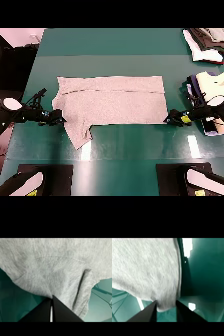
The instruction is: Fold the shirts.
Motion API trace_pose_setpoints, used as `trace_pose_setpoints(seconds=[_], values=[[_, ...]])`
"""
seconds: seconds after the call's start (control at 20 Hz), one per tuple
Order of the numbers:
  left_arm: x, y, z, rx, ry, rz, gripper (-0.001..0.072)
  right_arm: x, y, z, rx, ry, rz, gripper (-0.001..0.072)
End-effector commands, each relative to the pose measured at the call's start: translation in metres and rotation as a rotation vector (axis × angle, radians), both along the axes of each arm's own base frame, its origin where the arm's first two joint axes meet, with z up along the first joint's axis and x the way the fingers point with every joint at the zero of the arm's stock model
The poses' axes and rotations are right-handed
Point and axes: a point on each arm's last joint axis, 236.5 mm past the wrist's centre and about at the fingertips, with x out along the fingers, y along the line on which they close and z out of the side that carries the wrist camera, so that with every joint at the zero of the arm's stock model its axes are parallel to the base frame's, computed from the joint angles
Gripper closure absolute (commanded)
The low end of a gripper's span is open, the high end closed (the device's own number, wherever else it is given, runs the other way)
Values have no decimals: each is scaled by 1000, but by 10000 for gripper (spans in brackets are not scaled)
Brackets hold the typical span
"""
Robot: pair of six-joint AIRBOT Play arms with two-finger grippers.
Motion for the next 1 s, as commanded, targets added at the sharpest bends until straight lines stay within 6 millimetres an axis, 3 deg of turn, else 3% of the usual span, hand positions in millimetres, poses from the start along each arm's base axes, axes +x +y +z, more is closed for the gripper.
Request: trace_pose_setpoints(seconds=[0.0, 0.1, 0.25, 0.45, 0.55, 0.7, 0.8, 0.95], values=[[-1, 0, 1, -1, 1, -4, 686, 17, -5, 3, -49, -89, -11, 530], [-1, 0, 1, -1, 1, -4, 686, 21, -8, 11, -68, -128, -14, 695], [-8, -3, 1, -7, 24, -30, 687, 16, -11, 21, -90, -143, 12, 697], [-46, -13, 14, -2, 87, -178, 689, -39, -38, 38, -243, -46, 178, 697], [-62, -30, 30, -9, 61, -251, 688, -65, -47, 54, -295, -12, 226, 697], [-76, -61, 55, -59, 12, -351, 687, -64, -47, 78, -330, -115, 206, 697], [-58, -62, 70, -45, -60, -348, 687, -55, -49, 91, -361, -192, 154, 697], [-1, -43, 103, 71, -264, -254, 687, -38, -42, 101, -339, -281, 116, 697]])
